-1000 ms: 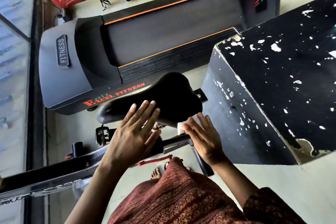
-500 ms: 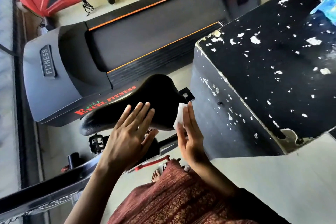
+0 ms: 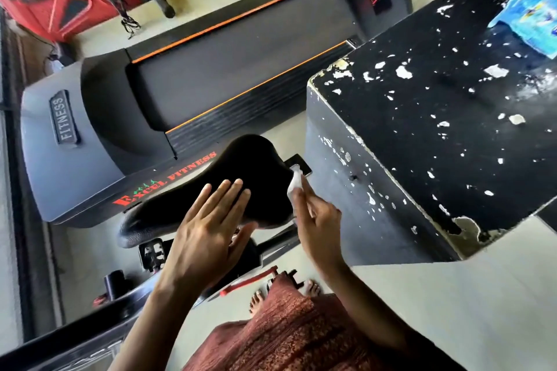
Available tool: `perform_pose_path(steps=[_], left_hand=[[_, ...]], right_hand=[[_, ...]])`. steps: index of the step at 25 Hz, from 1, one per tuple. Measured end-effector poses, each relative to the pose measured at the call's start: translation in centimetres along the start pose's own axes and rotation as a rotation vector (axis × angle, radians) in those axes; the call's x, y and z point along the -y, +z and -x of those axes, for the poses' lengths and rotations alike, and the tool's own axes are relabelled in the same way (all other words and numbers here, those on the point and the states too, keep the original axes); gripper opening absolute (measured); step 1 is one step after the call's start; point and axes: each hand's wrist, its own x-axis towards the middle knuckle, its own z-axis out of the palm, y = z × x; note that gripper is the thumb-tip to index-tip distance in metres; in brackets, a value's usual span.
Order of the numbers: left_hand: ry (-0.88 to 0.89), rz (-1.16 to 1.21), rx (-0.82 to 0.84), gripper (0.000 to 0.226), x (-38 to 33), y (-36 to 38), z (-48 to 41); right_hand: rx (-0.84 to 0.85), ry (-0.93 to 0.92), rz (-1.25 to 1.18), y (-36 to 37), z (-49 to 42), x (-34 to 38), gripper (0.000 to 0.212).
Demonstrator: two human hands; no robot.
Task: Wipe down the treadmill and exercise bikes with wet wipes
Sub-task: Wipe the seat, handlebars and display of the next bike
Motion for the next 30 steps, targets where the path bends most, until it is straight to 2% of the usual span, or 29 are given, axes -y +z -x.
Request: perform_pose_path(steps=[4,9,14,16,20,25,26,28,30], left_hand=[[0.008,-0.011,-0.005,0.047,0.1,0.0,0.0],[-0.098,-0.049,-0.091,0.036,-0.4,0.1,-0.1],[-0.222,-0.077,-0.078,0.044,-0.6,0.0,-0.9],[-0.275,-0.077,-0.062,0.048,-0.2,-0.1,-1.1],[-0.368,-0.089,-0.011,0.054,0.5,-0.6,-1.6],[-0.464,-0.094,0.068,0.056,1.9,-1.9,-2.7],[-0.471,-0.089,0.069,0.055,2.2,-2.2,-2.6],[-0.451,-0.088,0.058,0.052,2.5,-2.5,-1.9],[-0.424,-0.098,0.036,0.049,2.6,-2.9,-0.9]], right_hand=[[0.07,0.117,0.025,-0.2,-3.9,1.1,0.033],[0.19,0.251,-0.029,-2.8,-2.4,1.4,0.059],[0.407,0.088,0.298,-0.5,-8.2,3.3,0.057],[0.433,0.082,0.35,0.2,-9.0,3.4,0.054],[0.473,0.051,0.388,2.8,-10.6,4.3,0.032],[0.694,-0.113,0.657,6.9,-13.6,6.3,0.037],[0.714,-0.209,0.674,7.4,-13.4,6.5,0.036],[0.794,-0.445,0.531,7.4,-11.9,6.1,0.033],[0.934,-0.537,0.331,5.8,-10.1,5.5,0.038]])
